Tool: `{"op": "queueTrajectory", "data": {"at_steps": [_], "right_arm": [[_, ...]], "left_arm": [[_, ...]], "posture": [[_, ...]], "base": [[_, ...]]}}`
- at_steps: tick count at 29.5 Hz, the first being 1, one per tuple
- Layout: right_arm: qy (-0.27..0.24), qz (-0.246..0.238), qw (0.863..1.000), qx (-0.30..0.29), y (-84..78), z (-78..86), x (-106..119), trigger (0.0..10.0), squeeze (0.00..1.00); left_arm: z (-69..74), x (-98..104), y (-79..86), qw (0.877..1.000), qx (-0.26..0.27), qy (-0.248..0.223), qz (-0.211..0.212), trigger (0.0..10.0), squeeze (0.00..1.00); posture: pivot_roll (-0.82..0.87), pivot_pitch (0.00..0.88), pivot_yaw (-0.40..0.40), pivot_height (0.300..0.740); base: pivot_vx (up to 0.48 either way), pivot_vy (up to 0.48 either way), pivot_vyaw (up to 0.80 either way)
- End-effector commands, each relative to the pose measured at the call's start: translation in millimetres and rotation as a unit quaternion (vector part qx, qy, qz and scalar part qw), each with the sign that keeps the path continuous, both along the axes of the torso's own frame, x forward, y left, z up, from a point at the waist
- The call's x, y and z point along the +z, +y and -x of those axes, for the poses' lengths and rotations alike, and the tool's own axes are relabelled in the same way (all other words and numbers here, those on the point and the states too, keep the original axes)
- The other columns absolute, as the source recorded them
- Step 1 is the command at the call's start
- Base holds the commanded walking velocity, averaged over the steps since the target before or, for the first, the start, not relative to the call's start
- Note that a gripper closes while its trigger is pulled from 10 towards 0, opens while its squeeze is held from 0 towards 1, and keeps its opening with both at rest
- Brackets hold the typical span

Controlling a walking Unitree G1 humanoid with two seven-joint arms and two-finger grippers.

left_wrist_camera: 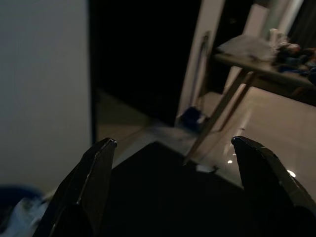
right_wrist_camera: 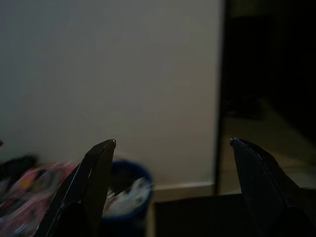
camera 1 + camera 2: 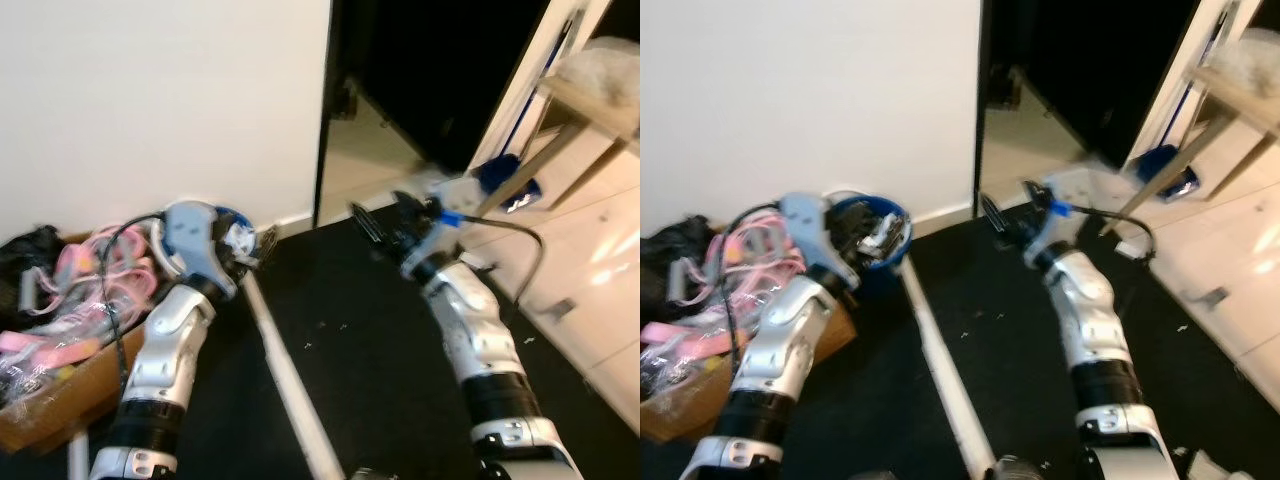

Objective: Picking trash to rubbish bin

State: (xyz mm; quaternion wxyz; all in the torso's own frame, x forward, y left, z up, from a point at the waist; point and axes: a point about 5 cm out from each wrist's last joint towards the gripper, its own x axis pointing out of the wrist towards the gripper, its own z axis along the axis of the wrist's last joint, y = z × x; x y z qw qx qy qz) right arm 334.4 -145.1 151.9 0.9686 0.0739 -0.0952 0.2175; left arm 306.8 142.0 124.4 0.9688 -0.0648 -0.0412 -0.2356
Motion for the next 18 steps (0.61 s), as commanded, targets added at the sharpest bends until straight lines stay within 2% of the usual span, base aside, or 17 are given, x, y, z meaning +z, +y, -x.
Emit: {"op": "queueTrajectory", "data": {"at_steps": [1,13,18], "right_arm": [[0.008,-0.004,1.0,0.012,7.7,1.2,-3.9,10.0,0.0],[0.007,-0.002,1.0,0.01,7.2,1.0,-3.8,10.0,0.0],[0.007,-0.002,1.0,0.008,7.0,0.9,-3.8,10.0,0.0]], "left_arm": [[1.1,-4.1,5.2,1.0,0.007,0.009,-0.001,10.0,0.0],[0.9,-4.1,4.9,1.0,0.006,0.009,-0.002,10.0,0.0],[0.8,-4.0,4.7,1.0,0.005,0.009,-0.002,10.0,0.0]], "posture": [[0.02,0.0,-0.012,0.74],[0.02,0.0,-0.012,0.74],[0.02,0.0,-0.012,0.74]], "base": [[0.3,0.0,-0.8],[0.302,0.0,-0.77],[0.302,0.0,0.0]]}}
